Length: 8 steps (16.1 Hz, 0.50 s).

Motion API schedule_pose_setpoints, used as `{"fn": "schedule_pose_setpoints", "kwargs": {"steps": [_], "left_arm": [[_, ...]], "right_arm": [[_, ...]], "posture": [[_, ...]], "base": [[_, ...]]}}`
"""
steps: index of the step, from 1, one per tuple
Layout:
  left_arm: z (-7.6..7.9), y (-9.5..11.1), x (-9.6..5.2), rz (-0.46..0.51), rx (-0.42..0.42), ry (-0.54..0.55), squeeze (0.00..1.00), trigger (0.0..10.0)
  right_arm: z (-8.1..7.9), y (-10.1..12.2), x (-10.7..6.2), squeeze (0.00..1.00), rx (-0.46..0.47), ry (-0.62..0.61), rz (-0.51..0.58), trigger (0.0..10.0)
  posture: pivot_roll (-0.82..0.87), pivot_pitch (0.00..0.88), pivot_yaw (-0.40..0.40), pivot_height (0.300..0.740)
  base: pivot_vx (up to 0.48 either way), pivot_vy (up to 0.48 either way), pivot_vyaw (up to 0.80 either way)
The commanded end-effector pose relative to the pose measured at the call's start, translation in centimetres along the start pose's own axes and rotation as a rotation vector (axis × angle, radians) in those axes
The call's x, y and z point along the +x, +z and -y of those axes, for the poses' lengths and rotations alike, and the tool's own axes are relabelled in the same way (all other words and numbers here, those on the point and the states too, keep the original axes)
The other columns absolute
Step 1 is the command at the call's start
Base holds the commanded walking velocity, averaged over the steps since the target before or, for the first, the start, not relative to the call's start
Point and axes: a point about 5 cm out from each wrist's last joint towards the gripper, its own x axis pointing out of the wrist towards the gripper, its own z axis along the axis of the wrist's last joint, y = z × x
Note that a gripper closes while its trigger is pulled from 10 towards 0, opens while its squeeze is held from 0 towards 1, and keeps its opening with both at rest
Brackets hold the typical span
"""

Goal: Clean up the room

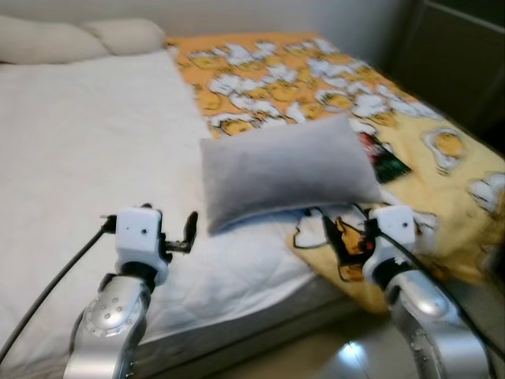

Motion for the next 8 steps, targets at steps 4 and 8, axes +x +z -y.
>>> {"fn": "schedule_pose_setpoints", "kwargs": {"steps": [4, 8], "left_arm": [[-0.15, 0.24, -0.09, 0.007, 0.019, 0.004, 0.00, 10.0], [0.01, 0.20, -0.05, 0.008, 0.018, -0.004, 0.00, 10.0]], "right_arm": [[0.32, -0.08, 0.03, 0.00, 0.032, -0.016, 0.004, 10.0], [-0.41, -0.23, -0.10, 0.00, -0.039, 0.054, -0.003, 10.0]], "posture": [[0.00, 0.000, -0.053, 0.740], [-0.01, 0.000, -0.052, 0.740]], "base": [[0.253, 0.000, 0.40], [0.251, 0.000, 0.40]]}}
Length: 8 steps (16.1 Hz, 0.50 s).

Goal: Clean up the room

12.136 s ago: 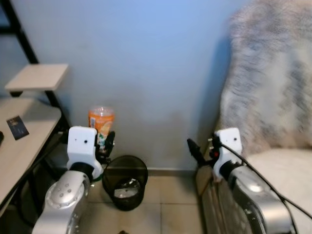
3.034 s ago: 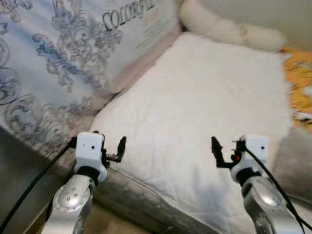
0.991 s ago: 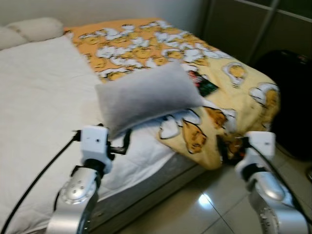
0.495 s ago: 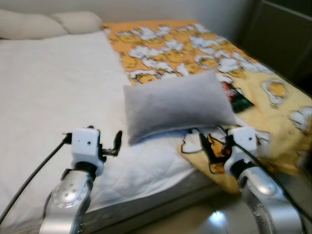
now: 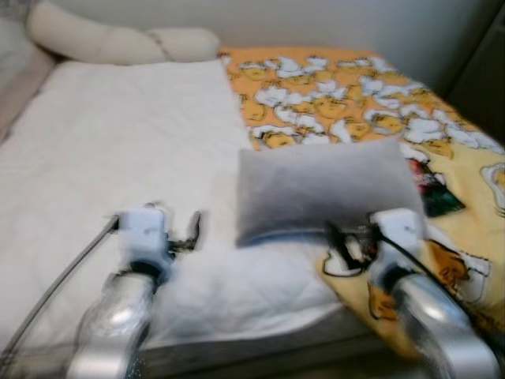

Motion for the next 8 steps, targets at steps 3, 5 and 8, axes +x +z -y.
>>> {"fn": "schedule_pose_setpoints", "kwargs": {"steps": [3, 5, 8], "left_arm": [[-0.84, 0.10, -0.28, -0.001, 0.024, 0.031, 0.00, 10.0], [-0.80, 0.09, -0.32, -0.001, 0.025, 0.031, 0.00, 10.0], [-0.73, 0.08, -0.38, -0.005, 0.027, 0.029, 0.00, 10.0]], "right_arm": [[-1.23, 0.54, 0.18, 0.00, 0.004, 0.065, 0.033, 10.0], [-1.19, 0.44, 0.15, 0.00, 0.025, 0.059, 0.030, 10.0], [-1.33, 0.50, 0.04, 0.00, 0.015, 0.082, 0.035, 10.0]], "posture": [[0.00, 0.000, -0.057, 0.740], [0.00, 0.000, -0.056, 0.740], [-0.01, 0.000, -0.050, 0.740]], "base": [[0.249, 0.000, 0.53], [0.247, 0.000, 0.00], [0.162, 0.000, 0.00]]}}
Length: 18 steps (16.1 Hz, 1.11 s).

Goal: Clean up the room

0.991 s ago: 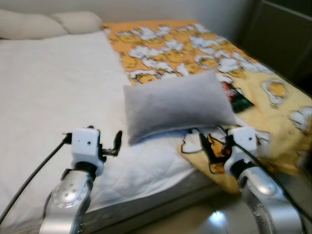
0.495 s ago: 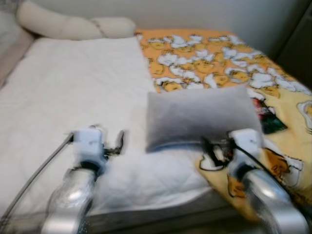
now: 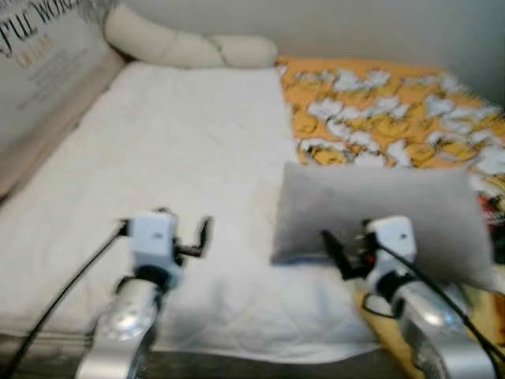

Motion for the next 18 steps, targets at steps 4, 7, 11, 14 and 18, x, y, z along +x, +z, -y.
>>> {"fn": "schedule_pose_setpoints", "kwargs": {"steps": [4, 7, 11, 14, 18], "left_arm": [[-0.6, 0.3, 0.1, -0.004, 0.016, 0.018, 0.00, 10.0], [-0.4, 0.3, 0.4, -0.006, 0.022, 0.003, 0.00, 10.0], [-0.3, 0.4, 1.0, -0.007, 0.035, -0.016, 0.00, 10.0], [-0.3, 0.5, 1.2, -0.002, 0.031, -0.024, 0.00, 10.0], [2.3, 1.2, 0.8, 0.013, -0.043, -0.310, 0.00, 10.0]], "right_arm": [[1.4, 1.0, -0.2, 0.00, -0.026, 0.024, 0.027, 10.0], [4.8, 3.0, 0.0, 0.00, -0.041, -0.092, 0.080, 10.0], [9.9, 4.5, 0.3, 0.00, -0.113, -0.344, 0.050, 10.0], [17.2, 6.0, -1.9, 0.00, -0.150, -0.727, 0.076, 10.0], [23.4, 4.7, -4.3, 0.00, -0.228, -0.915, -0.102, 10.0]], "posture": [[-0.02, 0.000, -0.037, 0.740], [-0.03, 0.000, -0.025, 0.740], [-0.04, 0.000, -0.025, 0.740], [-0.04, 0.000, -0.017, 0.740], [-0.04, 0.000, -0.014, 0.740]], "base": [[0.000, 0.000, 0.00], [0.000, 0.000, 0.00], [0.000, 0.000, 0.00], [0.000, 0.000, 0.00], [0.000, 0.000, 0.00]]}}
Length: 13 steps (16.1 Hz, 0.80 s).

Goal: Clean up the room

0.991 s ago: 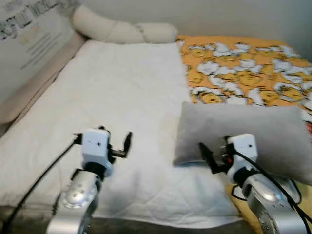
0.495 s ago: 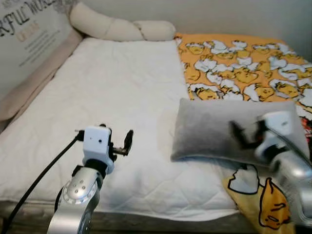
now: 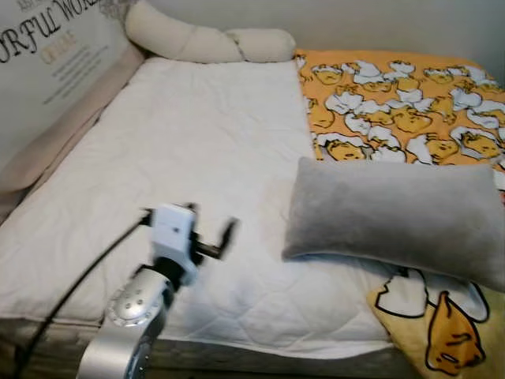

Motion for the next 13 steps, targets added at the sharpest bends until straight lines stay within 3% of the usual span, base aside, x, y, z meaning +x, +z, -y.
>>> {"fn": "schedule_pose_setpoints", "kwargs": {"steps": [1, 4, 6, 9, 10, 11, 13], "left_arm": [[1.1, 0.7, 0.1, 0.008, 0.018, -0.129, 0.00, 10.0], [1.1, 0.8, 0.4, 0.002, 0.042, -0.161, 0.00, 10.0], [1.0, 0.9, 0.5, 0.001, 0.044, -0.171, 0.00, 10.0], [0.9, 0.9, 0.6, -0.002, 0.052, -0.186, 0.00, 10.0], [0.9, 0.9, 0.6, -0.002, 0.052, -0.185, 0.00, 10.0], [0.9, 0.9, 0.6, -0.001, 0.053, -0.182, 0.00, 10.0], [0.9, 0.9, 0.5, -0.001, 0.053, -0.179, 0.00, 10.0]], "right_arm": [[0.5, -1.7, 0.3, 0.00, -0.066, -0.010, -0.080, 10.0], [0.9, -4.7, 0.3, 0.00, -0.127, 0.001, -0.205, 10.0], [-2.3, -6.8, -0.2, 0.00, -0.058, 0.224, -0.277, 10.0], [-8.6, -5.5, -1.9, 0.00, 0.120, 0.639, -0.194, 10.0], [-9.3, -5.2, -2.2, 0.00, 0.132, 0.684, -0.184, 10.0], [-11.3, -4.4, -3.7, 0.00, 0.168, 0.848, -0.157, 10.0], [-12.6, -3.7, -5.1, 0.00, 0.195, 0.978, -0.138, 10.0]], "posture": [[-0.04, 0.000, -0.012, 0.740], [-0.04, 0.000, -0.008, 0.740], [-0.05, 0.000, -0.003, 0.740], [-0.04, 0.000, -0.007, 0.740], [-0.04, 0.000, -0.007, 0.740], [-0.04, 0.000, -0.011, 0.740], [-0.04, 0.000, -0.013, 0.740]], "base": [[0.000, 0.000, 0.00], [0.000, 0.000, 0.00], [0.000, 0.000, 0.00], [0.000, 0.000, 0.00], [0.000, 0.000, 0.00], [0.000, 0.000, 0.00], [0.000, 0.000, 0.00]]}}
